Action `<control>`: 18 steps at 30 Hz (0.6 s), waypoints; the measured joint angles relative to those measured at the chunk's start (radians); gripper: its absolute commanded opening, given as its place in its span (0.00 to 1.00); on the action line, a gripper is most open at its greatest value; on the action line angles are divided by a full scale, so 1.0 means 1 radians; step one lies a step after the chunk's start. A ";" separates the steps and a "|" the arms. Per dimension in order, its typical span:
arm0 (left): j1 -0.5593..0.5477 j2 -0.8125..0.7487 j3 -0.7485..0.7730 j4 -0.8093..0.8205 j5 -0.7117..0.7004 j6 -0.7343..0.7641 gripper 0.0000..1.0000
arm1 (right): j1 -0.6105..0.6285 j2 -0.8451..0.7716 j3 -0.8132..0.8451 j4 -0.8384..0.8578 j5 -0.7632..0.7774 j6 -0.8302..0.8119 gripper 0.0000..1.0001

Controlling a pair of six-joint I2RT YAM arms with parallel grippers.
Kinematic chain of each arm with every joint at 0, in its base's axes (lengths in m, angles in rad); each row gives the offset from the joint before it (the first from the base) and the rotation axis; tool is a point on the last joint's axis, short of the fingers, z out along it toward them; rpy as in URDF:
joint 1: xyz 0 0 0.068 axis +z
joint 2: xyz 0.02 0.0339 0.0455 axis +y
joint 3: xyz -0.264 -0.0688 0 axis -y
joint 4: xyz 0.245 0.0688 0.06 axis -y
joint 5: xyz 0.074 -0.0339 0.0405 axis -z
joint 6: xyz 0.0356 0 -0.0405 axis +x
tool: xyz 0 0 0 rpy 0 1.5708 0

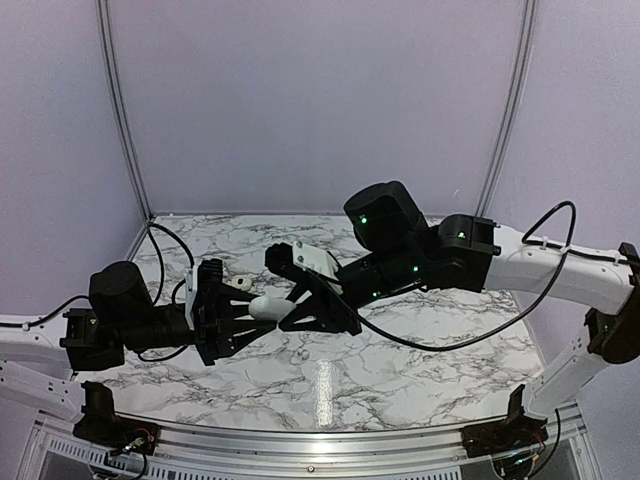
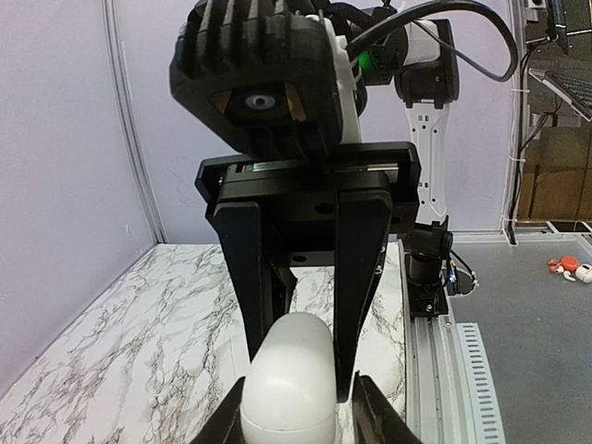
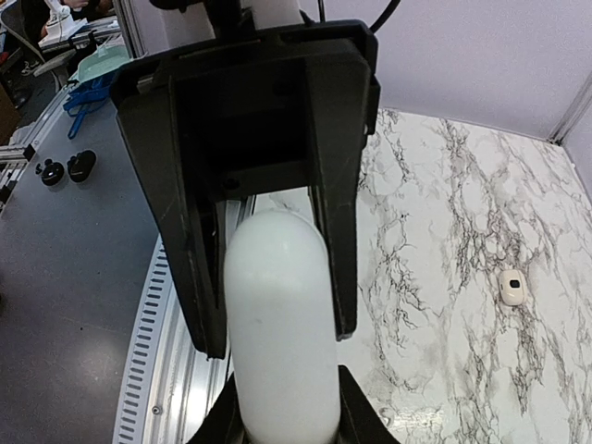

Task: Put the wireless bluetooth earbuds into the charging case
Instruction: Pass from the right arm to the left

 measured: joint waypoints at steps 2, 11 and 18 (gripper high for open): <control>0.000 0.000 0.000 -0.001 0.000 0.000 0.34 | 0.000 0.000 0.000 0.000 0.000 0.000 0.04; 0.000 0.013 0.000 -0.006 0.000 0.001 0.28 | 0.000 0.000 0.000 -0.004 -0.001 0.000 0.04; 0.002 0.013 0.000 -0.007 0.002 -0.010 0.11 | 0.000 0.000 0.000 -0.009 -0.006 -0.016 0.06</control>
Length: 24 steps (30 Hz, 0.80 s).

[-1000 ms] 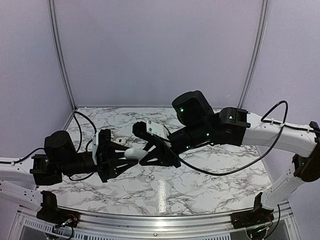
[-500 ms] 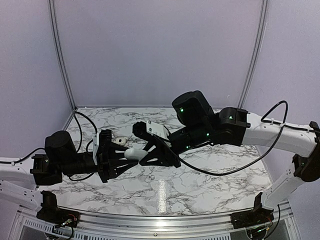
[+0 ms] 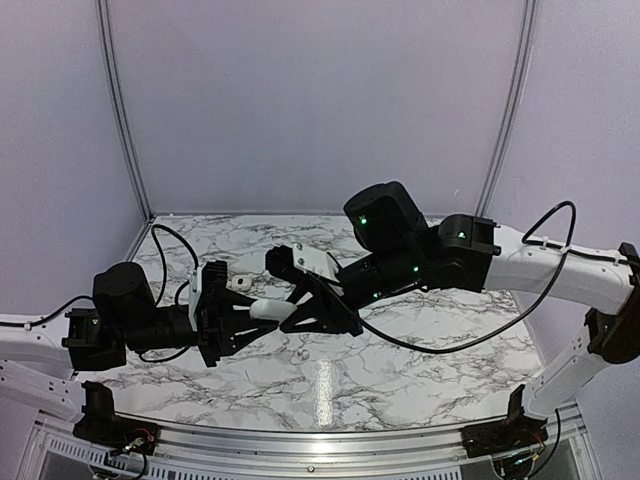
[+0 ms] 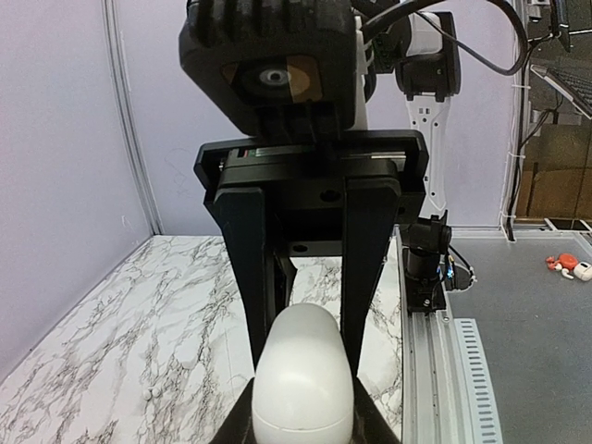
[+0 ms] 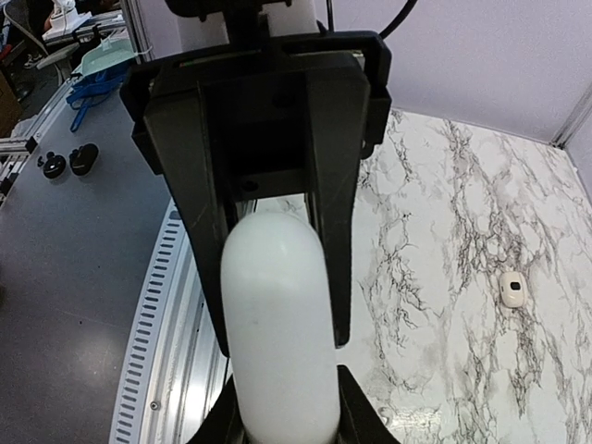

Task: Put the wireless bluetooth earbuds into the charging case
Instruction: Pass from the right arm to the left, then pick up the left earbud from the center of the board.

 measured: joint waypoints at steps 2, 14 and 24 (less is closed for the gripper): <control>0.001 0.000 0.000 0.000 0.000 0.000 0.07 | 0.000 0.000 0.000 -0.001 -0.001 -0.002 0.23; 0.005 -0.037 -0.006 -0.003 0.016 0.014 0.00 | 0.000 -0.006 0.000 0.048 0.001 0.036 0.56; 0.010 -0.072 -0.020 0.002 0.046 0.020 0.00 | -0.005 -0.006 0.016 0.082 0.003 0.061 0.53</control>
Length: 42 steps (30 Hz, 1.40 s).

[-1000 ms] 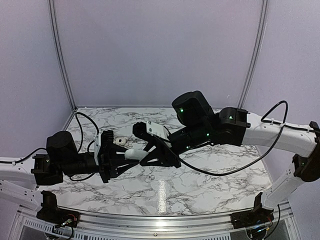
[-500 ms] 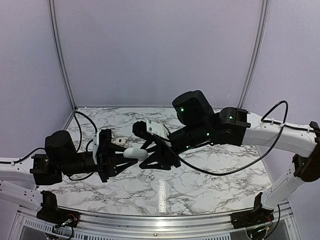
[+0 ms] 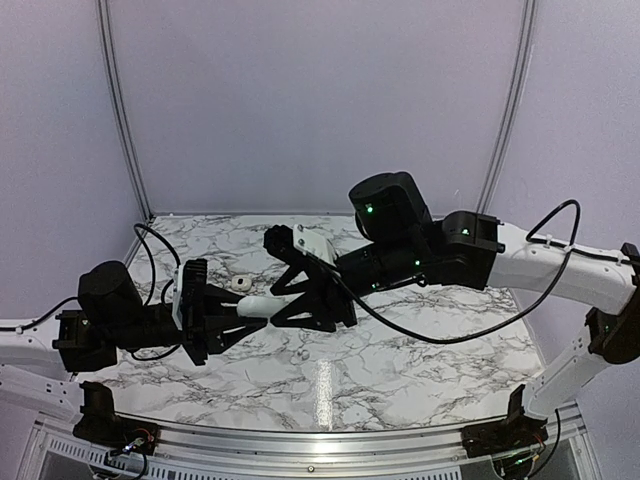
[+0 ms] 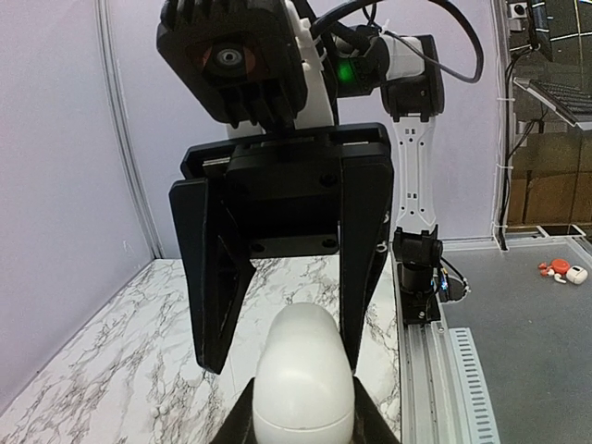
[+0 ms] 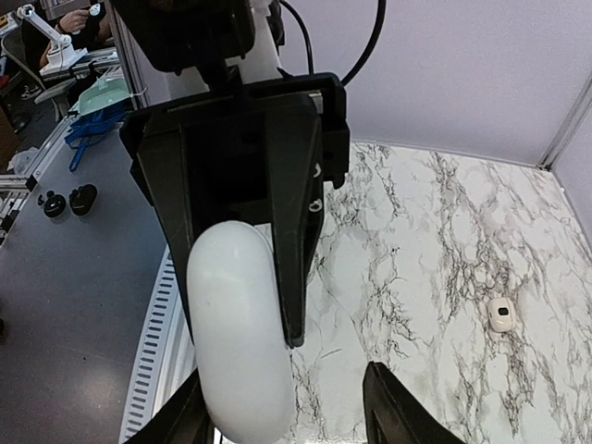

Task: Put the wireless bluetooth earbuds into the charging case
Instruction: Pick up the left earbud from the center of the board.

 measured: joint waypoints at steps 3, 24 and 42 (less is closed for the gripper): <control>0.001 -0.011 -0.008 0.005 0.000 0.003 0.00 | -0.003 0.000 0.003 0.005 -0.005 0.011 0.52; 0.007 -0.014 -0.029 0.008 0.008 0.018 0.00 | -0.080 0.000 0.003 0.064 -0.076 0.098 0.52; 0.030 -0.021 -0.096 0.023 -0.058 -0.030 0.00 | -0.102 -0.079 -0.027 0.188 -0.165 0.122 0.68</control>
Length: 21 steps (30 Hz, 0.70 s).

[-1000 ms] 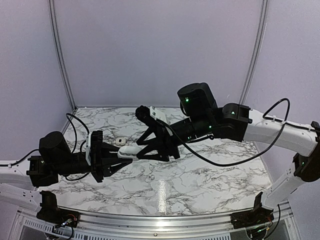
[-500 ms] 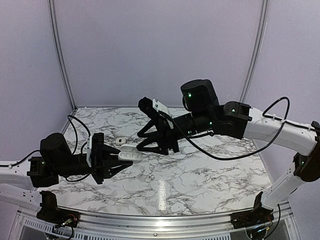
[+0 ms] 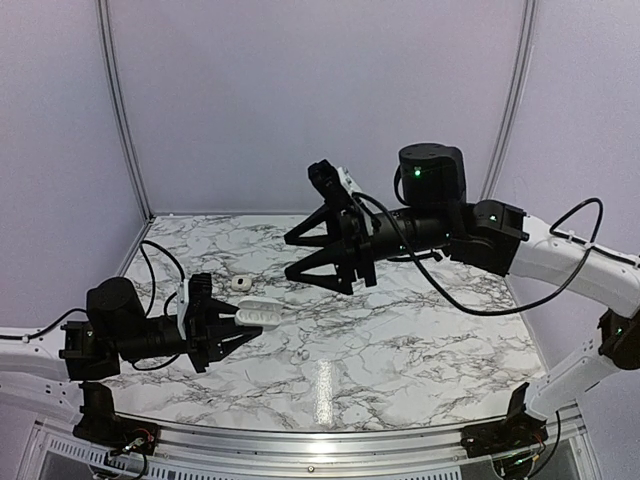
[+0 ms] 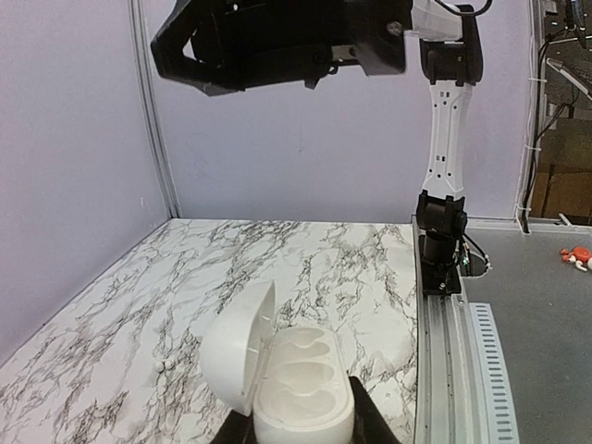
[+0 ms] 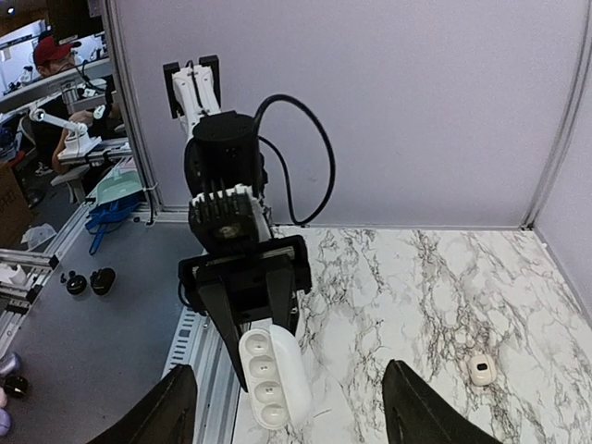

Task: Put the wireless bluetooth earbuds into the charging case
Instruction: Pick up the left earbud from the center of the board.

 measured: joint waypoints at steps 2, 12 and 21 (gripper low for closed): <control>0.002 -0.014 -0.026 0.009 0.000 -0.002 0.00 | -0.037 -0.022 -0.028 0.036 -0.002 0.027 0.66; 0.004 -0.109 -0.117 0.031 0.004 -0.003 0.00 | -0.229 -0.037 -0.137 0.109 0.128 0.205 0.47; 0.004 -0.110 -0.133 0.035 0.052 0.014 0.00 | -0.238 0.186 -0.230 0.063 0.227 0.238 0.38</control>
